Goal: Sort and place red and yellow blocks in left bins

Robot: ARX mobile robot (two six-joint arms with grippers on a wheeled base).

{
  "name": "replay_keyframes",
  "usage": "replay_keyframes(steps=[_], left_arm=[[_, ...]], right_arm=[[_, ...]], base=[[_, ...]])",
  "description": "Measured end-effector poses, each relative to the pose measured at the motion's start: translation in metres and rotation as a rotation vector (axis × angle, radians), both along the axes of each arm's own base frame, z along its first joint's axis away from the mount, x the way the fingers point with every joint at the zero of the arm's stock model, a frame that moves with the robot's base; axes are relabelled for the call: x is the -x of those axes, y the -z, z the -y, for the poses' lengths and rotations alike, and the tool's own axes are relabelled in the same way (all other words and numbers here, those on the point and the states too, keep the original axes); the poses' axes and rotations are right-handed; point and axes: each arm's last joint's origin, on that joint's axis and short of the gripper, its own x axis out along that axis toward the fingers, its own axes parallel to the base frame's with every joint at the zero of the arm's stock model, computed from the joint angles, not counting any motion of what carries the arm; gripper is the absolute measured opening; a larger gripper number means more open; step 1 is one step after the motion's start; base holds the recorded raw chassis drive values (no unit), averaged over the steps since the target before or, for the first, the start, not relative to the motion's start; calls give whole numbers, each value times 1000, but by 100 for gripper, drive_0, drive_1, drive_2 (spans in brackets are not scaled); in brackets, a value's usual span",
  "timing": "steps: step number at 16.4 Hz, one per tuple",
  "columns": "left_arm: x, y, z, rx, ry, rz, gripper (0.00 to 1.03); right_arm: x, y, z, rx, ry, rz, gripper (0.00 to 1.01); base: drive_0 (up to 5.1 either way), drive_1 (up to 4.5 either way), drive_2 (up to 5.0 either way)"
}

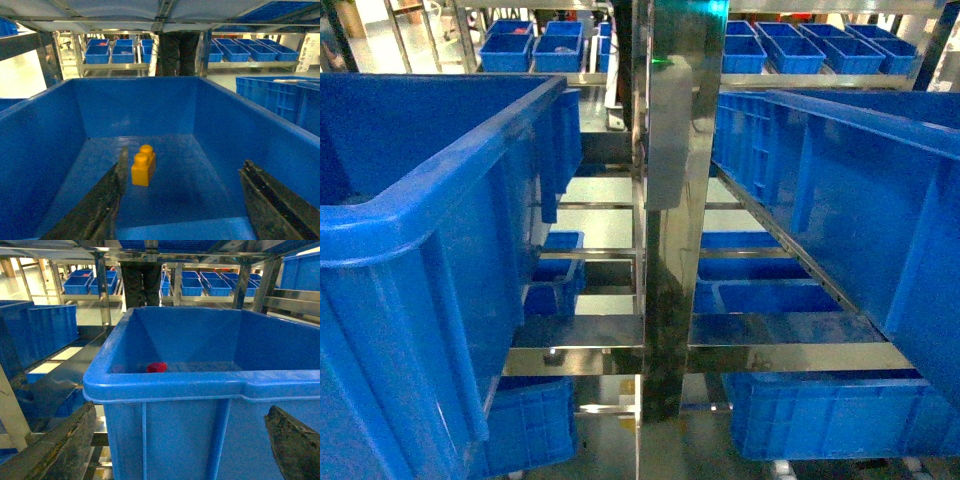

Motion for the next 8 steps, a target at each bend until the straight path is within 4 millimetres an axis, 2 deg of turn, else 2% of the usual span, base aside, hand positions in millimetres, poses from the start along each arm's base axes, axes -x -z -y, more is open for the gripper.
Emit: replay_keyframes(steps=[1, 3, 4, 8], left_arm=[[0, 0, 0, -1, 0, 0, 77], [0, 0, 0, -4, 0, 0, 95], [0, 0, 0, -6, 0, 0, 99], [0, 6, 0, -5, -7, -32, 98]], right_arm=[[0, 0, 0, 0, 0, 0, 97], [0, 0, 0, 0, 0, 0, 98], [0, 0, 0, 0, 0, 0, 98], [0, 1, 0, 0, 0, -6, 98]], base=[[0, 0, 0], [0, 0, 0], [0, 0, 0], [0, 0, 0]])
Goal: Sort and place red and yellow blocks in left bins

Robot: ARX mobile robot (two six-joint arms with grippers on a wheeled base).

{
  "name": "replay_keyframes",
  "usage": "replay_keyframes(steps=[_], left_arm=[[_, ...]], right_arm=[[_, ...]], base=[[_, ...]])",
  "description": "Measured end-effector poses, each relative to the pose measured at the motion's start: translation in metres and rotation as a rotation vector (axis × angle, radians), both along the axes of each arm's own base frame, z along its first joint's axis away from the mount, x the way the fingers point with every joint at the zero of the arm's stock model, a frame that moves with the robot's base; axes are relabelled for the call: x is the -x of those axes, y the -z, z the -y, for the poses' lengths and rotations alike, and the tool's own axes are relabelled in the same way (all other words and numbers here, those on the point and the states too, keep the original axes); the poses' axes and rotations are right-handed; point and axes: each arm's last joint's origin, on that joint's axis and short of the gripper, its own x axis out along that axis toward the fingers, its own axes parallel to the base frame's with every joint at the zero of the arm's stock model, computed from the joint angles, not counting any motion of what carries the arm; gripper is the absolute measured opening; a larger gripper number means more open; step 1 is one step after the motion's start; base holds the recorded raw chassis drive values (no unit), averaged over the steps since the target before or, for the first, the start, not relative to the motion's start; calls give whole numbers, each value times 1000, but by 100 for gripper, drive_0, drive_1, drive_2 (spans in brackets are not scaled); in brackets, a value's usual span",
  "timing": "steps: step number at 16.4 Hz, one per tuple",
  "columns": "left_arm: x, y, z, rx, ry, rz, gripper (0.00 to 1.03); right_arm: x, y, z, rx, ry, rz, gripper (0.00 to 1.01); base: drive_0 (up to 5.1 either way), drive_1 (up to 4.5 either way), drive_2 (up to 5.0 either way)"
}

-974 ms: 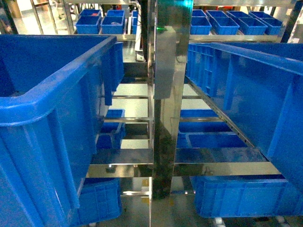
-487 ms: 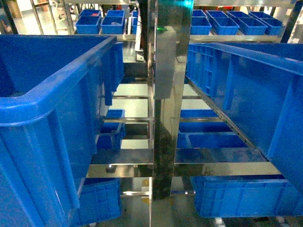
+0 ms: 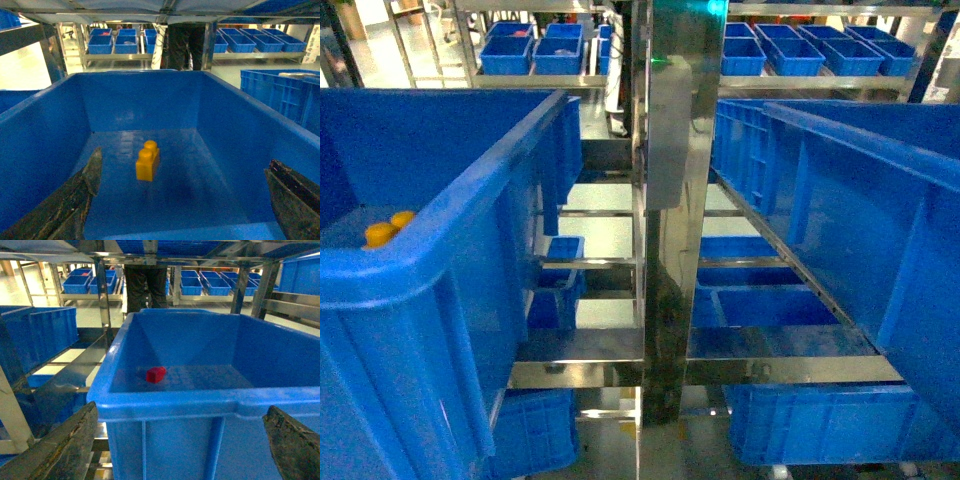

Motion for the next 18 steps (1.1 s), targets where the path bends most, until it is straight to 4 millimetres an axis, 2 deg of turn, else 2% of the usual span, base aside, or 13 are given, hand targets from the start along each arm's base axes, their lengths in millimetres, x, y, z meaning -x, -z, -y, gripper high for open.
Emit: replay_keyframes(steps=[4, 5, 7, 11, 13, 15, 18], left_arm=[[0, -1, 0, 2, -1, 8, 98], [0, -1, 0, 2, -4, 8, 95], [4, 3, 0, 2, -2, 11, 75], [11, 15, 0, 2, -2, 0, 32], [14, 17, 0, 2, -2, 8, 6], [17, 20, 0, 5, -2, 10, 2], [20, 24, 0, 5, -1, 25, 2]], right_arm=[[0, -1, 0, 0, 0, 8, 98], [0, -1, 0, 0, 0, 11, 98], [0, -1, 0, 0, 0, 5, 98], [0, 7, 0, 0, 0, 6, 56], [0, 12, 0, 0, 0, 5, 31], [0, 13, 0, 0, 0, 10, 5], [0, 23, 0, 2, 0, 8, 2]], base=[[0, 0, 0], [0, 0, 0], [0, 0, 0], [0, 0, 0], [0, 0, 0], [0, 0, 0], [0, 0, 0]])
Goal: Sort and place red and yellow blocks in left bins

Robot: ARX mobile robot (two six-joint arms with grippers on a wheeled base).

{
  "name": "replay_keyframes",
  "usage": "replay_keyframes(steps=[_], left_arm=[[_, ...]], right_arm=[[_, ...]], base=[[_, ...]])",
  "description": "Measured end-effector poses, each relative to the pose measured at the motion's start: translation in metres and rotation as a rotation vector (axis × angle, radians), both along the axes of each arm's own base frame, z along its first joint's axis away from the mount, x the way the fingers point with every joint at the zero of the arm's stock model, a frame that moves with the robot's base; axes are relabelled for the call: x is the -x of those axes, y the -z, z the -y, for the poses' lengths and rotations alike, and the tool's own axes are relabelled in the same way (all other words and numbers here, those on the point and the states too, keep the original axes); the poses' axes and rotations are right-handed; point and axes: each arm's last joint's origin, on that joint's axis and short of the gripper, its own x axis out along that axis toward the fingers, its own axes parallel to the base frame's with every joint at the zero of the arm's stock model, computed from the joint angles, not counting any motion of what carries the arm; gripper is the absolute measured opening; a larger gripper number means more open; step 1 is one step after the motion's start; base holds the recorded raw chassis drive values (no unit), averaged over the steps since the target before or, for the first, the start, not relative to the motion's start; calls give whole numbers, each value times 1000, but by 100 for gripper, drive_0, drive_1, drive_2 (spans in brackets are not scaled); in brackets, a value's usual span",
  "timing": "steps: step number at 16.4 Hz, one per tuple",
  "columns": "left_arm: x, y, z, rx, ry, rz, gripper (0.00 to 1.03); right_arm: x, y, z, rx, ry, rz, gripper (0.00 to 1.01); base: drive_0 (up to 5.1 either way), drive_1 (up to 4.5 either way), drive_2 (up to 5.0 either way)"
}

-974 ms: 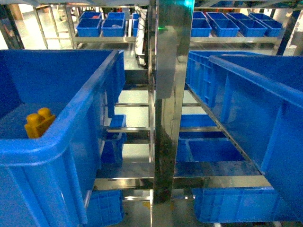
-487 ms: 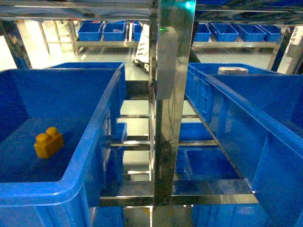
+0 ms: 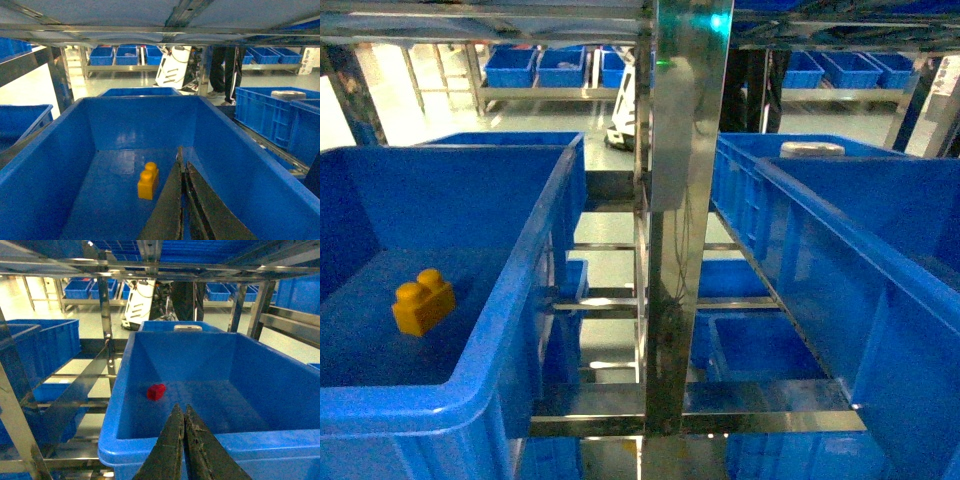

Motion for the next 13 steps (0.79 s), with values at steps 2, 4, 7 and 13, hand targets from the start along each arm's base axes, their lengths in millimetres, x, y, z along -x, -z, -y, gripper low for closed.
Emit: replay_keyframes(steps=[2, 4, 7, 13], left_arm=[[4, 2, 0, 0, -2, -17, 2], [12, 3, 0, 0, -3, -4, 2], [12, 4, 0, 1, 0, -20, 14], [12, 4, 0, 2, -1, -16, 74]], right_arm=[[0, 0, 0, 0, 0, 5, 2], [0, 0, 0, 0, 0, 5, 2], [0, -1, 0, 1, 0, 5, 8], [0, -1, 0, 1, 0, 5, 69]], base=[[0, 0, 0], [0, 0, 0], [0, 0, 0], [0, 0, 0]])
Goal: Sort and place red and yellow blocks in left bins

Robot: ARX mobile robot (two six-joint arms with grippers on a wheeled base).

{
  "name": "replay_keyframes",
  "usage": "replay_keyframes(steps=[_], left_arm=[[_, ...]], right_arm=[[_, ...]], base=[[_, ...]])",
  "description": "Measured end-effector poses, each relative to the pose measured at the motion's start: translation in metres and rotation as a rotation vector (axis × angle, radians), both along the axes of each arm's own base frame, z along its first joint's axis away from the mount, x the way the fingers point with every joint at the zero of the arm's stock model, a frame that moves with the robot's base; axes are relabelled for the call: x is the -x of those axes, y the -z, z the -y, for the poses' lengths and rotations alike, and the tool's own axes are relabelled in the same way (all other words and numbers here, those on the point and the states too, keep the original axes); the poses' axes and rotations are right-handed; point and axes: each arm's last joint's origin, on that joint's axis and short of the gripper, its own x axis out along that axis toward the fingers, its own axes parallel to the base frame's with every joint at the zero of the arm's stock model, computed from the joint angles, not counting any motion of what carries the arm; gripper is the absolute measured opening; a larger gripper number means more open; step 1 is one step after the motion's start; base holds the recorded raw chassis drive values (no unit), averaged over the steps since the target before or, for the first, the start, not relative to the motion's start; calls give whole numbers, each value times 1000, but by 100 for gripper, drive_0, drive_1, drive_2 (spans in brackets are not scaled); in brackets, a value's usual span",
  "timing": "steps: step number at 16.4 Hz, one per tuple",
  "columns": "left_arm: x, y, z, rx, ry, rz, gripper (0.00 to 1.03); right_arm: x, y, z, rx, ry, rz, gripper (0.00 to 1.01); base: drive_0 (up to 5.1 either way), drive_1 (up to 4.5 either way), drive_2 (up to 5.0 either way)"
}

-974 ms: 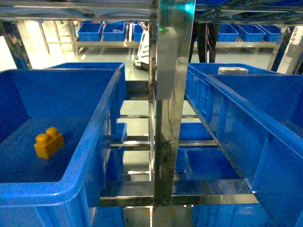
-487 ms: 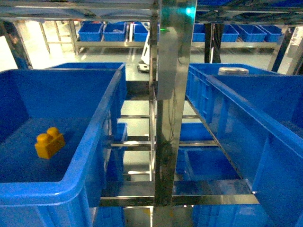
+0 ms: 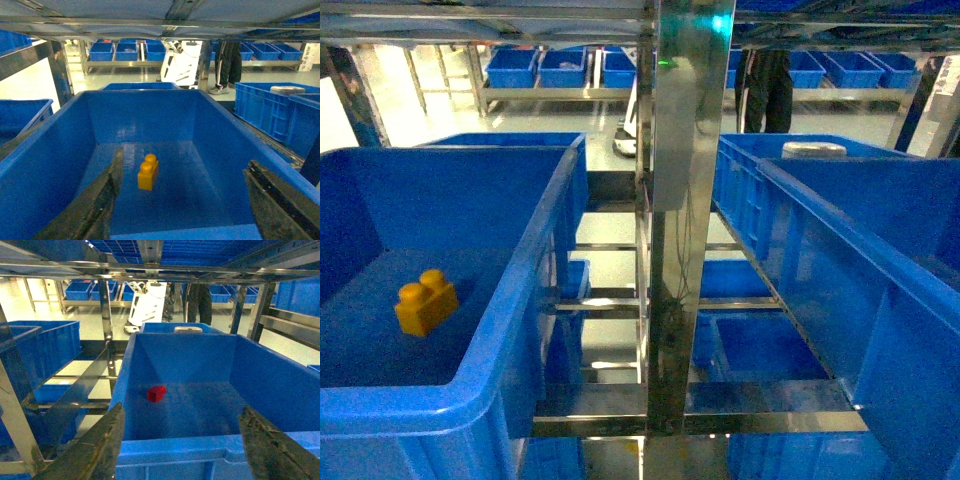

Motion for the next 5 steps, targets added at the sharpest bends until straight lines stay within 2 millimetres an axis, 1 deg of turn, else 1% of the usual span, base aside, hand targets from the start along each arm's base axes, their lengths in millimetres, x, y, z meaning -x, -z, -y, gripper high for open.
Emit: replay_keyframes(steps=[2, 3, 4, 5], left_arm=[[0, 0, 0, 0, 0, 0, 97], [0, 0, 0, -1, 0, 0, 99], [0, 0, 0, -1, 0, 0, 98], [0, 0, 0, 0, 0, 0, 98]], right_arm=[[0, 0, 0, 0, 0, 0, 92], [0, 0, 0, 0, 0, 0, 100], [0, 0, 0, 0, 0, 0, 97], [0, 0, 0, 0, 0, 0, 98]], base=[[0, 0, 0], [0, 0, 0], [0, 0, 0], [0, 0, 0]])
